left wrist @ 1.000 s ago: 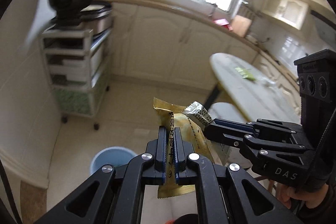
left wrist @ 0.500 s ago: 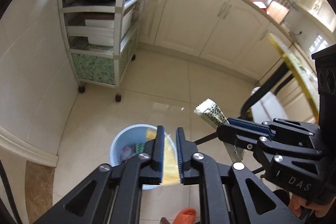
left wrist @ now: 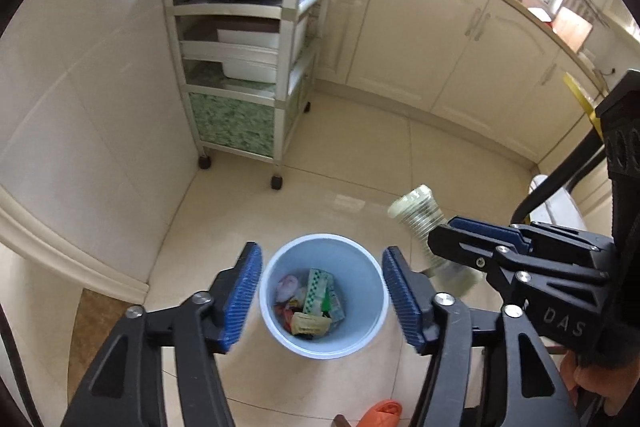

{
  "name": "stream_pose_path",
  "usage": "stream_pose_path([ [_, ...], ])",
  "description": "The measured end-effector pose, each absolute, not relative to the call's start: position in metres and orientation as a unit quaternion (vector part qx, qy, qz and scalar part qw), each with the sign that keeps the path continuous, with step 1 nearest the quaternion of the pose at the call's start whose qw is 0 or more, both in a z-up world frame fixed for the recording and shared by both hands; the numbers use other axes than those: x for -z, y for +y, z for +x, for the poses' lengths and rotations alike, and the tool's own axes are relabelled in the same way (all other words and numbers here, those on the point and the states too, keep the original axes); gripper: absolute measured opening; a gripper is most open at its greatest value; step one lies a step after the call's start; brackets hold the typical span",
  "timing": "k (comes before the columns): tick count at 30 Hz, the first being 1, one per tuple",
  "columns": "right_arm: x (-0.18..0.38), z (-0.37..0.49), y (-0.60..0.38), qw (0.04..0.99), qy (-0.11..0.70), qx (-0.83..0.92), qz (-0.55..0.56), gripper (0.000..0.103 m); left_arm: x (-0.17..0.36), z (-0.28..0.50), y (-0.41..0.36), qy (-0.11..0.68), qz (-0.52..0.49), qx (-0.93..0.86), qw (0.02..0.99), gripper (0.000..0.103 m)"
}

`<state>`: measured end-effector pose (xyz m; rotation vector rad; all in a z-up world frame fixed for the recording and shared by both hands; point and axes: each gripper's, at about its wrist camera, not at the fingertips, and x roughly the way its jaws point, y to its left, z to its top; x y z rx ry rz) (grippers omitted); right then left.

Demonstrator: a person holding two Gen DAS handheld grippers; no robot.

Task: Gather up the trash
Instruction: 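Open both tools over the blue bin to drop the packets, then move both open tools back to the table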

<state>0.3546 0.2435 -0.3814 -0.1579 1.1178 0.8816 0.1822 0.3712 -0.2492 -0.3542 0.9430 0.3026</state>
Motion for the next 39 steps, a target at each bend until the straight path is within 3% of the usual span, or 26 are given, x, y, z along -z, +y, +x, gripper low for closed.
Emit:
stream_pose_path([
  [1,0.379,0.355,0.243,0.757,0.509,-0.405,-0.068,0.027,0.248,0.178,0.372,0.448,-0.170,-0.146,0.866,0.060],
  [3,0.372,0.355,0.241,0.764,0.503,-0.400,-0.063,0.048,0.240,0.170,0.371,0.443,-0.171,-0.149,0.867,0.061],
  [7,0.347,0.350,0.226,0.782,0.481,-0.394,-0.051,0.057,0.221,0.161,0.359,0.427,-0.166,-0.152,0.876,0.062],
  [9,0.330,0.347,0.215,0.792,0.466,-0.392,-0.047,0.066,0.208,0.156,0.348,0.417,-0.160,-0.148,0.883,0.063],
  [11,0.307,0.344,0.196,0.805,0.452,-0.382,-0.043,0.072,0.192,0.154,0.333,0.404,-0.149,-0.141,0.891,0.068],
  [16,0.252,0.341,0.140,0.839,0.411,-0.352,-0.046,0.075,0.146,0.154,0.275,0.366,-0.118,-0.105,0.917,0.070],
  [25,0.171,0.351,-0.017,0.903,0.346,-0.248,-0.057,0.091,0.084,0.177,0.149,0.325,-0.050,-0.019,0.944,0.086],
  [28,0.164,0.366,-0.070,0.916,0.340,-0.198,-0.073,0.094,0.076,0.196,0.110,0.325,-0.023,0.006,0.945,0.093],
  [39,0.189,0.470,-0.221,0.908,0.396,-0.094,-0.098,0.094,0.080,0.337,0.022,0.372,0.048,0.057,0.925,0.093],
])
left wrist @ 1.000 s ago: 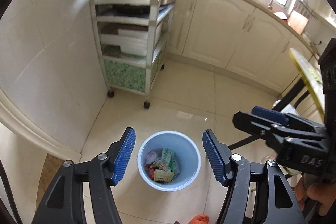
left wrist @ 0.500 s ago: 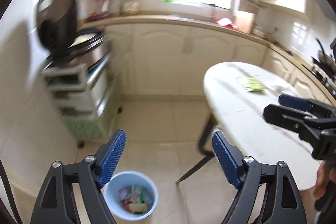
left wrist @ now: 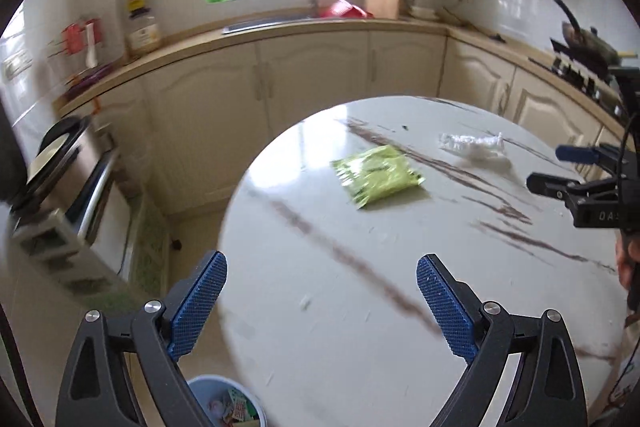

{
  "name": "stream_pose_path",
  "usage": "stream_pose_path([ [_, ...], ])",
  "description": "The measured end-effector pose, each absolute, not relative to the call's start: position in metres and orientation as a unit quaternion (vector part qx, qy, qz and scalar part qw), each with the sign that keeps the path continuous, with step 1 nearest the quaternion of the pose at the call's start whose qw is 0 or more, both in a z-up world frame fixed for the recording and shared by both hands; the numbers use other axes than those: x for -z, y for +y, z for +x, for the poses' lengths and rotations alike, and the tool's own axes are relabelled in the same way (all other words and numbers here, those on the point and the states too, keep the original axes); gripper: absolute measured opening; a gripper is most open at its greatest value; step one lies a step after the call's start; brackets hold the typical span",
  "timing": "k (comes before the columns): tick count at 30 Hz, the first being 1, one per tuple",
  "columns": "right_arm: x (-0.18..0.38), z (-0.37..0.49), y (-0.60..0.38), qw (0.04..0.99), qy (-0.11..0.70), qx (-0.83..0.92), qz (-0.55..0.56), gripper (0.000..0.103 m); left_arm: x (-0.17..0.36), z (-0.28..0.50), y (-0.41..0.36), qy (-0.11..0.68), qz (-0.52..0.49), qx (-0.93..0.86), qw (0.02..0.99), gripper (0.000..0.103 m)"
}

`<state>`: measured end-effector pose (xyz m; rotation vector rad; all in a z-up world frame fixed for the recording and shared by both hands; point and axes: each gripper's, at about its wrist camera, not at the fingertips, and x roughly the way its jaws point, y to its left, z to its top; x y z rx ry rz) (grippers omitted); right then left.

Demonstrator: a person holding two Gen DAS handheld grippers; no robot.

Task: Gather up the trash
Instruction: 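Move both open tools back to the table, then grasp the green packet with the left tool while the right tool grasps the clear plastic bag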

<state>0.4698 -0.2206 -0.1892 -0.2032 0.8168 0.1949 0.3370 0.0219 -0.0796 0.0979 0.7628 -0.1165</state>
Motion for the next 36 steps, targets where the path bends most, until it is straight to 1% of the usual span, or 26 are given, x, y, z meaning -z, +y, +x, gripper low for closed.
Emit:
stream_pose_path([
  [5,0.211,0.513,-0.236,0.892,0.418,-0.124,-0.119,0.094,0.097,0.421,0.012,0.390,0.067,0.083,0.915,0.093],
  [8,0.223,0.540,-0.235,0.885,0.428,-0.131,-0.125,0.093,0.108,0.456,0.008,0.404,0.074,0.083,0.908,0.093],
  [13,0.238,0.571,-0.246,0.880,0.438,-0.149,-0.107,0.091,0.117,0.503,0.004,0.415,0.036,0.089,0.905,0.094],
  [14,0.240,0.574,-0.247,0.878,0.441,-0.154,-0.104,0.089,0.120,0.513,0.002,0.420,0.031,0.091,0.902,0.094],
  [15,0.242,0.576,-0.249,0.877,0.443,-0.158,-0.102,0.084,0.122,0.523,0.001,0.426,0.030,0.086,0.900,0.094],
  [17,0.245,0.580,-0.249,0.874,0.445,-0.163,-0.102,0.082,0.126,0.545,-0.001,0.437,0.029,0.068,0.897,0.094],
  [20,0.251,0.585,-0.250,0.871,0.450,-0.168,-0.103,0.071,0.133,0.569,-0.010,0.447,0.027,0.064,0.892,0.094],
  [23,0.250,0.587,-0.250,0.872,0.447,-0.172,-0.104,0.071,0.143,0.591,-0.028,0.461,0.050,0.051,0.885,0.094],
  [25,0.249,0.586,-0.250,0.871,0.446,-0.176,-0.105,0.068,0.150,0.603,-0.034,0.470,0.062,0.042,0.879,0.096],
  [26,0.249,0.586,-0.249,0.871,0.446,-0.179,-0.106,0.064,0.152,0.607,-0.034,0.468,0.055,0.043,0.881,0.094],
  [27,0.248,0.585,-0.248,0.870,0.445,-0.182,-0.107,0.060,0.155,0.608,-0.036,0.469,0.046,0.047,0.881,0.094],
  [28,0.248,0.584,-0.247,0.870,0.444,-0.182,-0.110,0.058,0.158,0.613,-0.034,0.470,0.032,0.052,0.881,0.094],
  [29,0.247,0.583,-0.246,0.871,0.443,-0.185,-0.110,0.053,0.159,0.613,-0.034,0.469,0.028,0.054,0.881,0.092],
  [30,0.247,0.583,-0.246,0.871,0.442,-0.185,-0.110,0.049,0.160,0.612,-0.034,0.465,0.032,0.059,0.883,0.090],
  [31,0.247,0.582,-0.246,0.871,0.441,-0.186,-0.111,0.048,0.160,0.612,-0.035,0.462,0.033,0.067,0.884,0.082],
  [32,0.246,0.581,-0.245,0.872,0.439,-0.187,-0.110,0.042,0.160,0.611,-0.037,0.459,0.038,0.077,0.884,0.070],
  [33,0.246,0.579,-0.245,0.872,0.437,-0.189,-0.109,0.032,0.158,0.609,-0.040,0.457,0.041,0.086,0.884,0.060],
  [34,0.246,0.578,-0.244,0.873,0.436,-0.190,-0.109,0.027,0.157,0.607,-0.043,0.454,0.043,0.098,0.884,0.032],
  [35,0.246,0.576,-0.244,0.874,0.435,-0.190,-0.109,0.022,0.157,0.605,-0.046,0.456,0.046,0.113,0.881,0.020],
  [36,0.245,0.576,-0.243,0.874,0.434,-0.188,-0.108,0.020,0.157,0.606,-0.049,0.458,0.052,0.116,0.880,0.019],
])
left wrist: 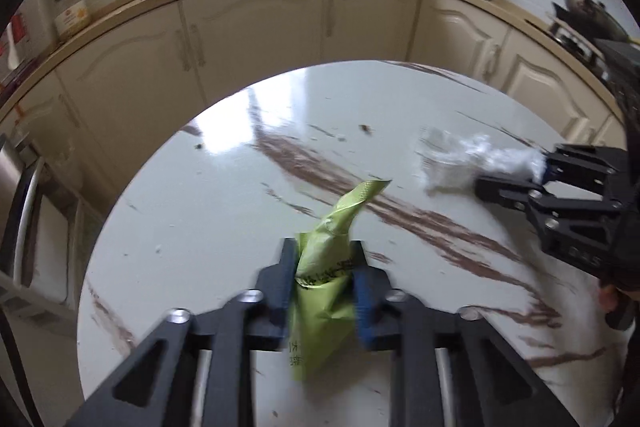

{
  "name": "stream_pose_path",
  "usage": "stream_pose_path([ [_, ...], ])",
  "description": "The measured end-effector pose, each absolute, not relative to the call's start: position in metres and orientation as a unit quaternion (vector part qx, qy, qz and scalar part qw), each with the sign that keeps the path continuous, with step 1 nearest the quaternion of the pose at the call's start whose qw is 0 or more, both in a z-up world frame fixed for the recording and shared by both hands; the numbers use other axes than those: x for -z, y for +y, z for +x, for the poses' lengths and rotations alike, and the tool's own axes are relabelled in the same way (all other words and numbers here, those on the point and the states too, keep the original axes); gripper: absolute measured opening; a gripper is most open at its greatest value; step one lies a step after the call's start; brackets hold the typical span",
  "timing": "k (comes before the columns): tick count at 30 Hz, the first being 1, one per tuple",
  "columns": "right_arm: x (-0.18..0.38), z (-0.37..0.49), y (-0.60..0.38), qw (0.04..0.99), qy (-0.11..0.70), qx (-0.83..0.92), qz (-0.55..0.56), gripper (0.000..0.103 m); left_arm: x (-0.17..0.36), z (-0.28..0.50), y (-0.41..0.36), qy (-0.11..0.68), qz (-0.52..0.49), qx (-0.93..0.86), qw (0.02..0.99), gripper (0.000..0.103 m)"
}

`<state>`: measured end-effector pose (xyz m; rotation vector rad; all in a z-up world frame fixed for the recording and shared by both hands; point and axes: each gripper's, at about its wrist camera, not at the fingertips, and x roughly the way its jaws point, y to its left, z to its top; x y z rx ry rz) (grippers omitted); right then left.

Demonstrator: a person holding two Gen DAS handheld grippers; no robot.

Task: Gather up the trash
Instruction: 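Grasp the green packet with the left tool while the right tool grasps the clear plastic bag, then carry the green packet and plastic bag over the blue bin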

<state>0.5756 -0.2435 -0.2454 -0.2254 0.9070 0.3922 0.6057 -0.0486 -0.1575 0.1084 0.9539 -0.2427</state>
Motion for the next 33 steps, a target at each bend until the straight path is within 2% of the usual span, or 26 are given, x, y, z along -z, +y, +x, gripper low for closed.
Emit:
stream_pose_path([
  [8,0.227,0.544,-0.243,0.883,0.420,-0.196,-0.071,0.017,0.156,0.583,-0.043,0.456,0.012,0.156,0.876,0.017],
  [18,0.175,0.468,-0.216,0.896,0.378,-0.229,-0.047,0.017,0.106,0.502,-0.012,0.410,-0.007,0.185,0.893,0.017],
  [26,0.140,0.379,-0.137,0.897,0.343,-0.275,-0.051,0.017,0.086,0.399,0.063,0.372,-0.038,0.164,0.913,0.017],
  [33,0.152,0.330,-0.035,0.878,0.344,-0.328,-0.061,0.017,0.099,0.293,0.154,0.373,-0.050,0.077,0.923,0.017],
])
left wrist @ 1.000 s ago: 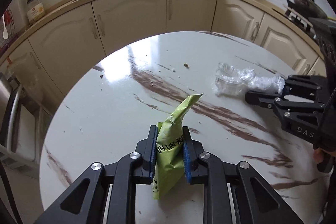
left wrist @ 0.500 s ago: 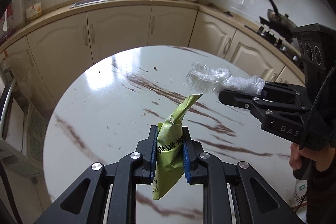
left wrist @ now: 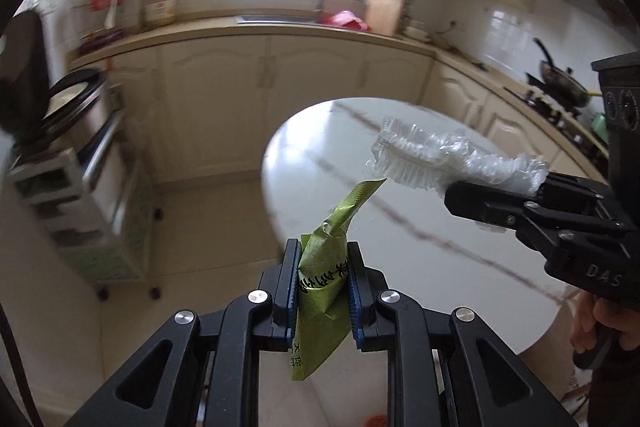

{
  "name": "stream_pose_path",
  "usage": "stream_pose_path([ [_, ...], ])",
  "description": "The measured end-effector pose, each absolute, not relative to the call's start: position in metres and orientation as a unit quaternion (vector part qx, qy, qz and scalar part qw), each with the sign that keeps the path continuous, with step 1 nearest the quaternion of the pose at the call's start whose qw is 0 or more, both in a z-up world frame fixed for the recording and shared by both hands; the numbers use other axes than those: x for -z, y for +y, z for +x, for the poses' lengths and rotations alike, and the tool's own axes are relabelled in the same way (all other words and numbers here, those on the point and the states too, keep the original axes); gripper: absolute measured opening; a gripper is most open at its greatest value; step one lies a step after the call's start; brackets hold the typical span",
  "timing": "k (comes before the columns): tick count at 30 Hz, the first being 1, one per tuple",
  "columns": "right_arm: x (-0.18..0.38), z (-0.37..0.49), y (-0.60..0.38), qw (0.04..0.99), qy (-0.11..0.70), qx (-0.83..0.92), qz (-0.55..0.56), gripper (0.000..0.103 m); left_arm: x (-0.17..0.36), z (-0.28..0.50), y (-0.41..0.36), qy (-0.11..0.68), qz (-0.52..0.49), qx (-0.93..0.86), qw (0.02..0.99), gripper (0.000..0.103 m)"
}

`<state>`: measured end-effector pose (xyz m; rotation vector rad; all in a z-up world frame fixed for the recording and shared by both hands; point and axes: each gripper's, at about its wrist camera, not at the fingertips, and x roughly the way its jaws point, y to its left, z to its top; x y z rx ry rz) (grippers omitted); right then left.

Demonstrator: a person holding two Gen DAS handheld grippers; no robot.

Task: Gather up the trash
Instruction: 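Carry the green packet and plastic bag over the blue bin, then open both tools to drop the green packet and plastic bag into the bin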

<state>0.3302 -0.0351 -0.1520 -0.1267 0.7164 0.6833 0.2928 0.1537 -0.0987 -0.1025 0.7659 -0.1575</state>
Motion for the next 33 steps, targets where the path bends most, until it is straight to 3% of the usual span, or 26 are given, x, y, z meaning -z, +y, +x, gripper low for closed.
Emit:
stream_pose_path([
  [8,0.211,0.308,0.083,0.841,0.380,-0.377,-0.073,0.017,0.151,0.200,0.254,0.406,-0.097,-0.006,0.909,0.017],
  [15,0.276,0.315,0.146,0.809,0.430,-0.390,-0.090,0.017,0.218,0.172,0.318,0.458,-0.136,-0.058,0.876,0.017],
  [26,0.389,0.350,0.189,0.768,0.511,-0.371,-0.101,0.017,0.325,0.246,0.339,0.541,-0.196,-0.068,0.815,0.019],
  [33,0.435,0.370,0.207,0.747,0.547,-0.362,-0.109,0.017,0.362,0.288,0.358,0.567,-0.216,-0.072,0.792,0.023],
])
